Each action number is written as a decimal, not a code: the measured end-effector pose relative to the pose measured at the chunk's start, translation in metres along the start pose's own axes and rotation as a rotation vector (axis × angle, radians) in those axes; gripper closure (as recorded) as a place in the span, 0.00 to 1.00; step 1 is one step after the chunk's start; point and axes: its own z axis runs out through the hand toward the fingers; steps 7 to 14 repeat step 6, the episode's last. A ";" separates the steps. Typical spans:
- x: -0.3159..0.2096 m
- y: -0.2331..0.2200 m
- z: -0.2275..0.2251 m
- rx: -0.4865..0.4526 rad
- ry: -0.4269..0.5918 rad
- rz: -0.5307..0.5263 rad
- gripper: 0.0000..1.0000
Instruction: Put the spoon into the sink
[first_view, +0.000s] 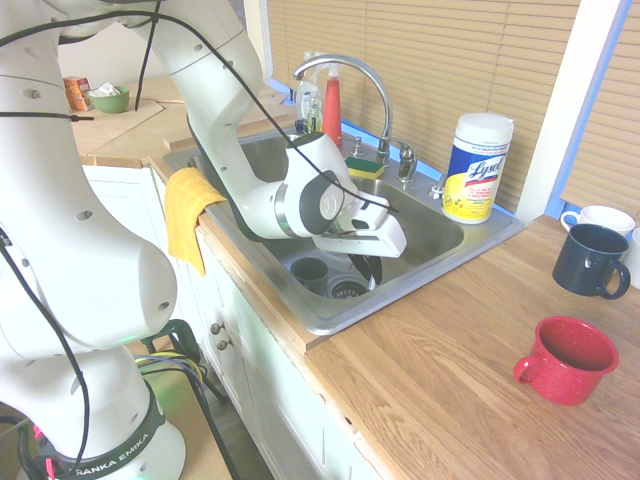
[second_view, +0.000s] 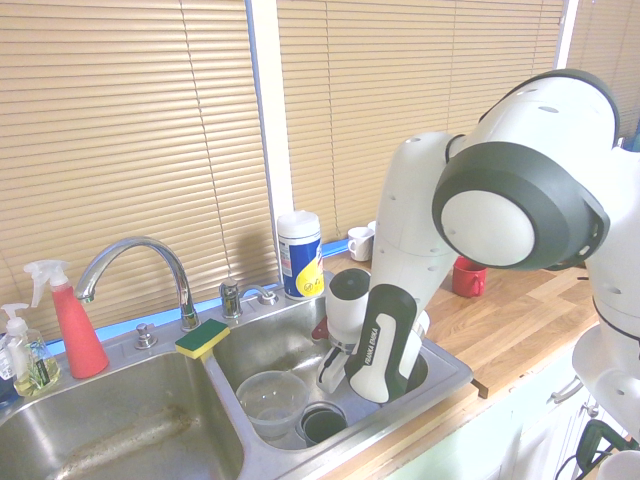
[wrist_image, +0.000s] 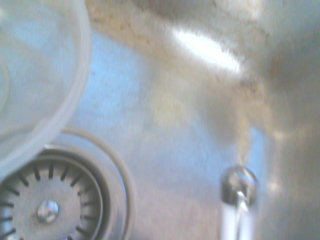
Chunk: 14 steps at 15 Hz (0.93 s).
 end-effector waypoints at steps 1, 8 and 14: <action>0.001 -0.001 0.000 0.002 0.001 0.001 0.00; 0.003 -0.007 -0.010 0.034 0.023 -0.021 0.00; 0.003 -0.007 -0.010 0.034 0.023 -0.021 0.00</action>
